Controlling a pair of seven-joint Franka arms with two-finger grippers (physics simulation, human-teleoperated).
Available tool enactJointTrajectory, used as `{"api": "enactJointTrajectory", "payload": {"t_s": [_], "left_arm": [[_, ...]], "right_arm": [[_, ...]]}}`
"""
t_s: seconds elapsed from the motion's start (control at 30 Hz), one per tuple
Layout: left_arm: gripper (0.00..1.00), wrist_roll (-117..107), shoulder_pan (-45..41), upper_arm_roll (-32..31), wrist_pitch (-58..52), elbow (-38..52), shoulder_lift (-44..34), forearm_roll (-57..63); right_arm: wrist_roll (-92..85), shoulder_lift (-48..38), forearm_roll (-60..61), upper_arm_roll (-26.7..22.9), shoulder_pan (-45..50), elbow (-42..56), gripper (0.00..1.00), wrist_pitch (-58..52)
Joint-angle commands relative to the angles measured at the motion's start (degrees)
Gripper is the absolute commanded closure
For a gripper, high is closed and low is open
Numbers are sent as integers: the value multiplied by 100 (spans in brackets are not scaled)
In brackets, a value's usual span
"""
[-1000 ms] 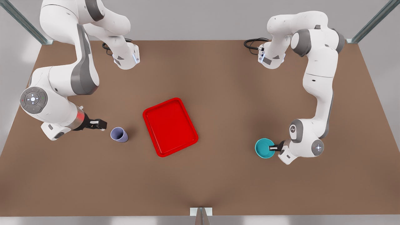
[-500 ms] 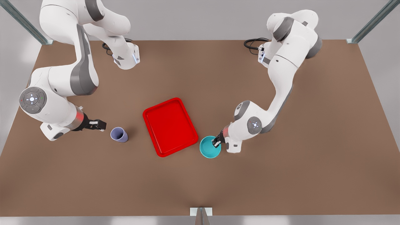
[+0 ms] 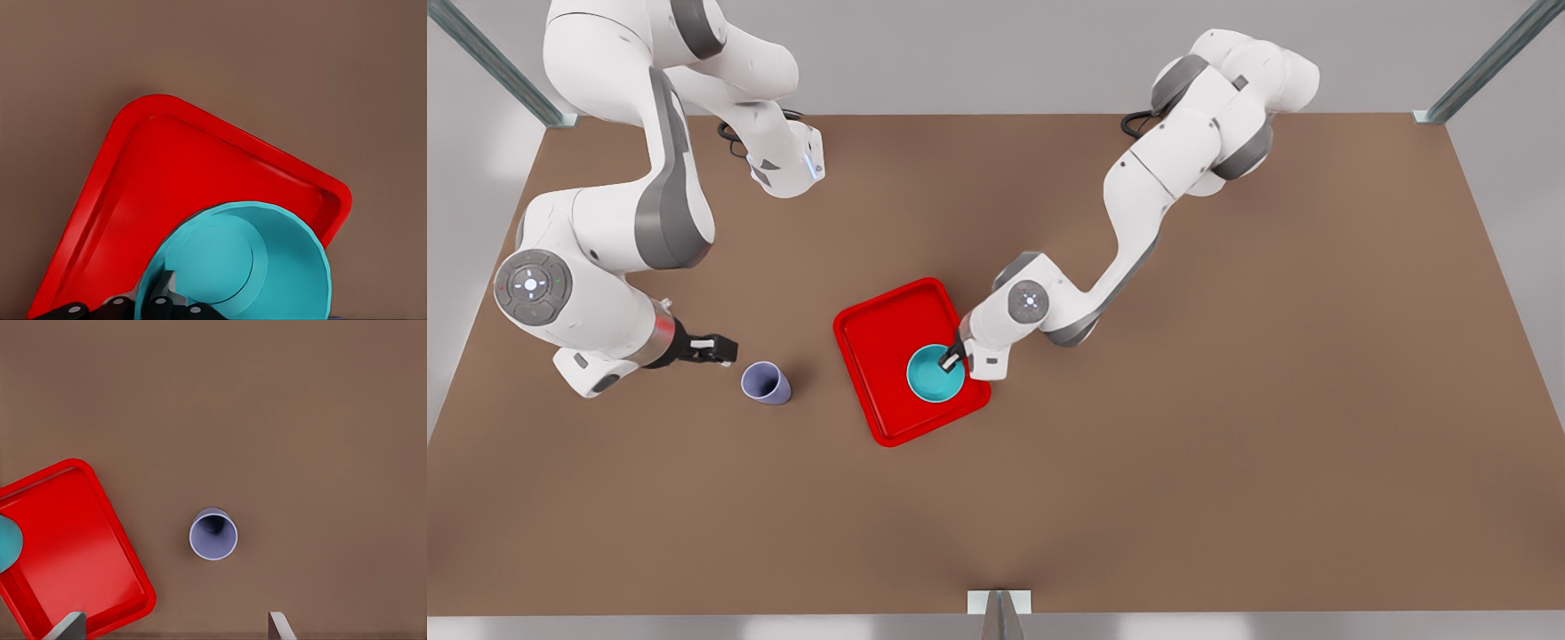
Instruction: Place the bowl on the tray with the left arm and the cup on the tray with the right arm
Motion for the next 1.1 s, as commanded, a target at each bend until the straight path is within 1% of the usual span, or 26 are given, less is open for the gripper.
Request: {"api": "enactJointTrajectory", "payload": {"t_s": [0.0, 0.1, 0.13, 0.17, 0.2, 0.23, 0.27, 0.3, 0.37, 0.53, 0.57, 0.6, 0.63, 0.67, 0.7, 0.73, 0.77, 0.8, 0.83, 0.87, 0.9, 0.93, 0.97, 1.03, 1.07], "left_arm": [[79, 10, -1, 0, 36, 0, 25, -9], [79, 1, -177, 70, 167, 0, 113, 106], [79, 1, -177, 70, 167, 0, 122, 106], [79, 1, -177, 79, 167, 0, 122, 106], [38, 10, -168, 88, 167, 0, 131, 114], [0, 10, -177, 175, 167, 0, 131, 115], [0, 10, -177, 185, 167, 0, 131, 115], [0, 10, -177, 185, 167, 0, 131, 115], [0, 19, -159, 193, 167, 0, 131, 115], [0, 1, -133, 264, 97, 220, 96, 115], [0, 10, -151, 492, 88, 220, 78, 132], [0, 19, -142, 501, -43, 211, 17, 255], [0, 133, -55, 510, -763, 220, -124, 378], [0, 395, 138, 492, -1735, 220, -386, 369], [0, 992, 586, 457, -3194, 342, -808, 169], [0, 1555, 1043, 457, -4531, 868, -932, -96], [0, 1785, 1474, 457, -5297, 1326, -941, -96], [0, 2345, 2018, 457, -5676, 1538, -941, -96], [0, 3971, 2696, 492, -5906, 1547, -941, 175], [0, 5904, 3004, 501, -6283, 1547, -941, 852], [0, 7276, 3303, 492, -6301, 1547, -941, 1231], [0, 8182, 3707, 483, -6293, 1688, -994, 1327], [0, 8368, 3787, 501, -6336, 1776, -1213, 1336], [0, 8316, 3761, 597, -6688, 1767, -1907, 1354], [0, 8246, 3725, 615, -6688, 1680, -2223, 1354]], "right_arm": [[-1, -1, -6, 1, 8, 8, 0, -1], [-1, 17, -14, 27, 280, -18, 0, -361], [-19, 35, 3, 36, 429, -27, 0, -651], [-71, 122, 214, 27, 342, -27, 0, -722], [-72, 140, 170, 18, 324, -264, 0, -687], [-1, 123, -84, 27, 307, -570, 0, -556], [-71, -219, -85, 27, 122, -1853, 0, 550], [-80, -422, -85, 27, 35, -2574, 0, 1271], [-45, -370, -76, 27, -124, -2734, 0, 1624], [60, 105, -234, 18, -229, -2690, 0, 2354], [69, 166, -234, 18, -247, -2698, 0, 2608], [69, 237, -234, 18, -317, -2690, 0, 2767], [104, 254, -225, 18, -326, -2734, 0, 2837], [157, 281, -225, 18, -326, -2743, 0, 2864], [245, 386, -225, 18, -326, -2743, 0, 2864], [254, 526, -225, 18, -379, -2725, 0, 2890], [245, 606, -234, 18, -405, -2742, 0, 3039], [254, 615, -234, 18, -405, -2751, 0, 3040], [254, 615, -234, 18, -449, -2751, 0, 3031], [236, 606, -234, 18, -493, -2751, 0, 2996], [166, 597, -234, 27, -537, -2751, 0, 2943], [95, 588, -234, 27, -616, -2804, 0, 2890], [-1, 588, -234, 27, -704, -2813, 0, 2803], [-28, 536, -217, 36, -721, -3006, 0, 2670], [-71, 527, -217, 36, -722, -3067, 0, 2670]]}}
